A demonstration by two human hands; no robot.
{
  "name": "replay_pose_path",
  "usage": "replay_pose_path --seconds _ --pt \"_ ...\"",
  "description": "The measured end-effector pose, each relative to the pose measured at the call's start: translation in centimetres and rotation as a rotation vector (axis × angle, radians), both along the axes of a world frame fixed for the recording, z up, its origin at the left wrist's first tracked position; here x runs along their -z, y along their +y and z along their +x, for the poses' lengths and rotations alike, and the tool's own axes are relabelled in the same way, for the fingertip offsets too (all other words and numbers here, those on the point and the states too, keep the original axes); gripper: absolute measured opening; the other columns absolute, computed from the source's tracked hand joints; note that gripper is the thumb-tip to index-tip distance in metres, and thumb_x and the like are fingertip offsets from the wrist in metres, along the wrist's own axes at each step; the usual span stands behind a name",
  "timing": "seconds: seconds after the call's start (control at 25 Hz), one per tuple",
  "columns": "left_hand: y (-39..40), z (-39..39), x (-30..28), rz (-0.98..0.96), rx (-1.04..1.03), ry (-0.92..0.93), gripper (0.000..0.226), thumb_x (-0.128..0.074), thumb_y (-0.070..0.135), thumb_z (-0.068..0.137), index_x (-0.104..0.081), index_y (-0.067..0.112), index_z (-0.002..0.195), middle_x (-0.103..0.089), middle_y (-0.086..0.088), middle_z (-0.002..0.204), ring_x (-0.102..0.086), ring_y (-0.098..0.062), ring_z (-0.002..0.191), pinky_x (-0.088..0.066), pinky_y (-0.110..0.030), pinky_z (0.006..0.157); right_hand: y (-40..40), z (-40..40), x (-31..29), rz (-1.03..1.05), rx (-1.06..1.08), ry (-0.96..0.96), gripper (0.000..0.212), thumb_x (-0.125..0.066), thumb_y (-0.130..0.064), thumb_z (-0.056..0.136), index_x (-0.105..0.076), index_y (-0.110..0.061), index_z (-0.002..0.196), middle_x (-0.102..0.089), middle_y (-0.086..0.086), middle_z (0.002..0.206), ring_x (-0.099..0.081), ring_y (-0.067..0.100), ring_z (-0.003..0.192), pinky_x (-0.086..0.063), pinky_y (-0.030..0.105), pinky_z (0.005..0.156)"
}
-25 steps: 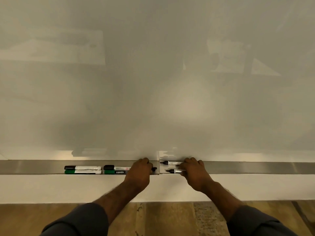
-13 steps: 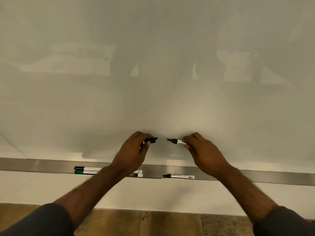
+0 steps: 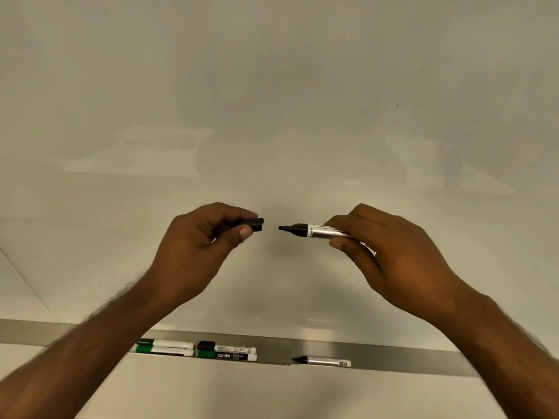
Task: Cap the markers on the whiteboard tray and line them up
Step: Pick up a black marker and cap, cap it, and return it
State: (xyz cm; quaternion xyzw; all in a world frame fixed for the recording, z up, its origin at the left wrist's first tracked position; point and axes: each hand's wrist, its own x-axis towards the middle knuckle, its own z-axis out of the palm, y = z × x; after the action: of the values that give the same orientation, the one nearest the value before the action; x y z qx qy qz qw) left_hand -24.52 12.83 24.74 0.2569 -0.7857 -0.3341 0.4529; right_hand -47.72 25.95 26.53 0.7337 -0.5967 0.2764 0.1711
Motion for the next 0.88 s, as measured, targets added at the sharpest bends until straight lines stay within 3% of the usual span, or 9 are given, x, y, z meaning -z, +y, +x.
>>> replay_pose_path --seconds 0.2,0.4,0.6,0.76,0.88 --pt "1.8 0.0 -1.6 -0.086 -0.012 -0.032 0.019 -0.063 0.029 0.080 -0.070 0.032 0.096 -0.070 0.021 0.091 -0.064 -0.001 0.082 -0.045 -0.006 0.070 0.7 1.1 -1.7 -0.014 -0.011 0.033 0.035 -0.035 -0.040 0.095 -0.063 -0.025 0.109 -0.058 -0.005 0.081 -0.051 0.016 0.063 -0.045 0.034 0.051" --pt "3.0 -0.5 -1.7 -0.121 -0.005 -0.060 0.018 -0.062 0.036 0.077 -0.071 0.035 0.093 -0.069 0.017 0.086 -0.062 -0.005 0.078 -0.044 -0.008 0.068 0.8 1.6 -1.7 -0.018 -0.034 0.067 0.031 -0.037 -0.037 0.096 -0.063 -0.023 0.107 -0.056 -0.006 0.080 -0.048 0.016 0.062 -0.041 0.032 0.052" --pt "4.0 -1.2 -1.8 -0.242 -0.060 -0.042 0.017 -0.068 0.014 0.083 -0.072 0.029 0.092 -0.065 0.017 0.069 -0.060 -0.005 0.073 -0.041 -0.007 0.065 1.0 1.9 -1.7 -0.066 -0.040 0.055 0.031 -0.039 -0.034 0.096 -0.065 -0.020 0.103 -0.056 -0.003 0.076 -0.047 0.018 0.062 -0.040 0.032 0.051" --pt "4.9 -1.7 -1.7 -0.338 -0.074 0.028 0.016 -0.064 0.020 0.083 -0.072 0.028 0.094 -0.062 0.022 0.077 -0.059 -0.002 0.073 -0.039 -0.005 0.064 0.9 2.1 -1.2 -0.144 -0.081 -0.013 0.027 -0.045 -0.032 0.095 -0.067 -0.018 0.100 -0.056 -0.001 0.071 -0.048 0.020 0.060 -0.041 0.035 0.051" --pt "4.1 -2.3 -0.5 -0.297 -0.061 0.011 0.013 -0.066 0.023 0.084 -0.072 0.026 0.095 -0.065 0.019 0.081 -0.060 -0.001 0.075 -0.041 -0.006 0.066 0.4 1.9 0.4 -0.124 -0.063 -0.077 0.025 -0.047 -0.032 0.094 -0.068 -0.019 0.100 -0.056 -0.002 0.071 -0.048 0.018 0.061 -0.042 0.035 0.051"
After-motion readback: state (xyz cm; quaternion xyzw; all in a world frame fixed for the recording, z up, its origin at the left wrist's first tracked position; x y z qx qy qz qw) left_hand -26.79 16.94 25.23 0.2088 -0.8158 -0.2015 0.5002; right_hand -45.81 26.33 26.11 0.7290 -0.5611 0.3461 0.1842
